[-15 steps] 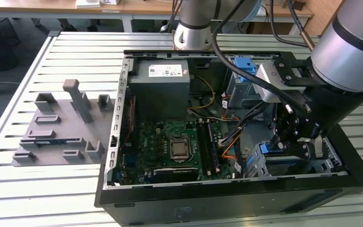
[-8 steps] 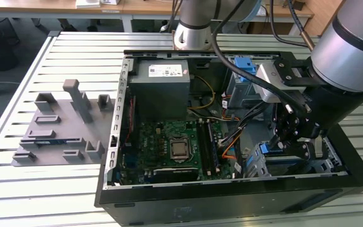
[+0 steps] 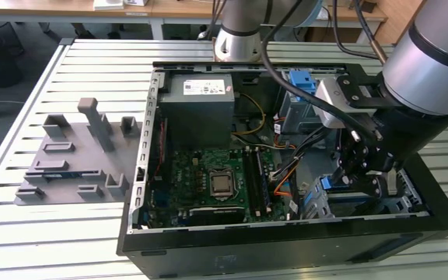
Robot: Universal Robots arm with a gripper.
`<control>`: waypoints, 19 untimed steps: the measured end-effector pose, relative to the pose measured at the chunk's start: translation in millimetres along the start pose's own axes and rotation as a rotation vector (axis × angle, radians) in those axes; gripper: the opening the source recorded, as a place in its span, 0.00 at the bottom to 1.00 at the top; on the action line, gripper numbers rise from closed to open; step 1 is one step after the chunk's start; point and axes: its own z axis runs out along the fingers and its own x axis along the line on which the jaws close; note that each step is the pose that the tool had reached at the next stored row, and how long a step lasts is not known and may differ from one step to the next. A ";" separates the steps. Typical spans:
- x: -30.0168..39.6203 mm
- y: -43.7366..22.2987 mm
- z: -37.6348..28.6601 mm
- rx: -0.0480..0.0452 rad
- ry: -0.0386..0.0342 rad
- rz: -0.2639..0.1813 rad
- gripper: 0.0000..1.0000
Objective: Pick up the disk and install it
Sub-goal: 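Insert the disk into the insertion slot, then insert the first disk wire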
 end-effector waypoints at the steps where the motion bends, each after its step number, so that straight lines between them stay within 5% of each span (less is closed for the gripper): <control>1: 0.0 0.0 0.6 0.0000 0.0001 0.000 0.11; 8: 0.1 0.0 4.2 0.0000 0.0001 0.000 0.11; 14: -0.1 0.1 -4.4 0.0000 -0.0001 0.000 0.11; 19: -0.1 0.1 -4.9 0.0000 -0.0001 0.000 0.11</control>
